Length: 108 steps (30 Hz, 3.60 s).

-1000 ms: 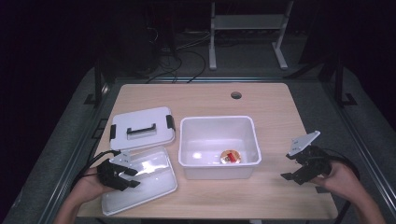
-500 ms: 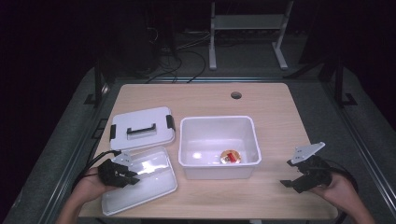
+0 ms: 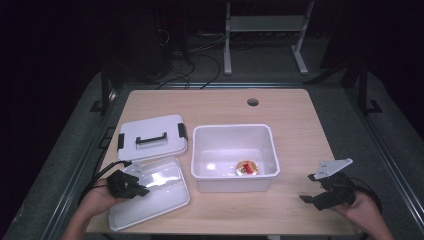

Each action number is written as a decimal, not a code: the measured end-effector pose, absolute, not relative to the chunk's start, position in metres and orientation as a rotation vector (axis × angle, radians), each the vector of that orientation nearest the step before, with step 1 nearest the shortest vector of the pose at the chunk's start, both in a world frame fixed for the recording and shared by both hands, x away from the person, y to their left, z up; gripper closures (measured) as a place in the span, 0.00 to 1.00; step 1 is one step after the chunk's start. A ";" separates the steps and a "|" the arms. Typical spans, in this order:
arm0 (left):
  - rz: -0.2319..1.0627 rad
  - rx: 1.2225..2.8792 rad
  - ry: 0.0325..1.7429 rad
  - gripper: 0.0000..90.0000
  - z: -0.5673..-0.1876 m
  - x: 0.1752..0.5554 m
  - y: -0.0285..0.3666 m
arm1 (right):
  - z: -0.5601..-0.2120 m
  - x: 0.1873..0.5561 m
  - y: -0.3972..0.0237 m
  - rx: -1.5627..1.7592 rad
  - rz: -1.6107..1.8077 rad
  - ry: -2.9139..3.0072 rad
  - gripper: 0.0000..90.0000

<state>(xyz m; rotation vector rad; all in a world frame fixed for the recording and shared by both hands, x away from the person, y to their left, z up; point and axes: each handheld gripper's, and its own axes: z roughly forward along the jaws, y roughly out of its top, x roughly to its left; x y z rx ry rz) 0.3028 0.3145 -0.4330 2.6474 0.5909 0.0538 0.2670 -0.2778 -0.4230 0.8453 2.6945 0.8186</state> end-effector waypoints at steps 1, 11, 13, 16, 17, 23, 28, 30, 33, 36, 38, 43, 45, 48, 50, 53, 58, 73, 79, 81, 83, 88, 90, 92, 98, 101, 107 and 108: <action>0.050 2.647 0.590 0.97 -0.433 0.303 0.314 | -0.424 0.267 -0.278 0.849 0.822 2.689 0.25; 0.024 2.644 0.586 0.99 -0.432 0.305 0.313 | -0.428 0.265 -0.281 0.865 0.834 2.672 0.25; 0.012 2.637 0.582 0.99 -0.431 0.305 0.313 | -0.428 0.265 -0.282 0.868 0.837 2.673 0.25; 0.013 2.632 0.582 0.99 -0.426 0.305 0.315 | -0.429 0.264 -0.282 0.870 0.835 2.672 0.25; 0.014 2.632 0.576 0.99 -0.424 0.305 0.316 | -0.430 0.264 -0.282 0.871 0.837 2.672 0.25; 0.031 2.627 0.556 0.99 -0.405 0.301 0.322 | -0.429 0.264 -0.282 0.881 0.840 2.654 0.24; 0.052 2.625 0.539 0.99 -0.385 0.296 0.328 | -0.428 0.265 -0.284 0.883 0.841 2.648 0.24; 0.060 2.620 0.536 0.99 -0.377 0.294 0.330 | -0.427 0.265 -0.284 0.887 0.842 2.644 0.24; 0.070 2.622 0.526 0.99 -0.364 0.293 0.331 | -0.428 0.266 -0.285 0.888 0.846 2.642 0.23; 0.080 2.622 0.507 0.99 -0.352 0.292 0.330 | -0.429 0.267 -0.284 0.893 0.832 2.649 0.23; 0.082 2.620 0.495 0.99 -0.344 0.291 0.330 | -0.430 0.267 -0.283 0.896 0.827 2.654 0.23; 0.099 2.607 0.472 0.99 -0.326 0.290 0.329 | -0.431 0.267 -0.284 0.899 0.832 2.655 0.22; 0.105 2.607 0.465 0.99 -0.320 0.290 0.328 | -0.432 0.267 -0.284 0.902 0.832 2.655 0.22; 0.115 2.610 0.450 0.99 -0.311 0.290 0.325 | -0.433 0.267 -0.283 0.904 0.828 2.661 0.22; 0.125 2.612 0.437 0.99 -0.305 0.291 0.321 | -0.434 0.268 -0.282 0.901 0.822 2.662 0.22; 0.127 2.615 0.399 0.99 -0.294 0.293 0.313 | -0.434 0.269 -0.280 0.896 0.817 2.669 0.22; 0.158 2.609 0.357 0.99 -0.277 0.298 0.298 | -0.435 0.270 -0.279 0.900 0.820 2.669 0.22; 0.124 2.641 0.271 0.99 -0.264 0.328 0.246 | -0.434 0.270 -0.278 0.888 0.826 2.670 0.21; 0.104 2.642 0.243 0.99 -0.267 0.340 0.226 | -0.433 0.270 -0.281 0.900 0.838 2.662 0.21; 0.097 2.640 0.234 0.99 -0.268 0.342 0.220 | -0.433 0.270 -0.281 0.902 0.839 2.661 0.21; 0.089 2.646 0.223 0.99 -0.268 0.345 0.213 | -0.433 0.270 -0.281 0.899 0.836 2.663 0.21; 0.085 2.646 0.201 0.99 -0.269 0.351 0.196 | -0.432 0.271 -0.280 0.892 0.835 2.664 0.21; 0.082 2.650 0.185 0.99 -0.268 0.353 0.189 | -0.432 0.271 -0.281 0.894 0.838 2.663 0.21; 0.078 2.650 0.174 0.99 -0.269 0.356 0.182 | -0.432 0.271 -0.281 0.893 0.840 2.660 0.21; 0.056 2.651 0.136 0.99 -0.272 0.363 0.163 | -0.432 0.271 -0.281 0.894 0.839 2.662 0.21; 0.047 2.657 0.124 0.99 -0.273 0.367 0.153 | -0.432 0.271 -0.281 0.895 0.842 2.661 0.21; 0.037 2.651 0.101 0.99 -0.276 0.374 0.135 | -0.432 0.271 -0.281 0.898 0.852 2.661 0.21; 0.035 2.649 0.099 0.99 -0.276 0.375 0.132 | -0.432 0.271 -0.282 0.899 0.856 2.660 0.21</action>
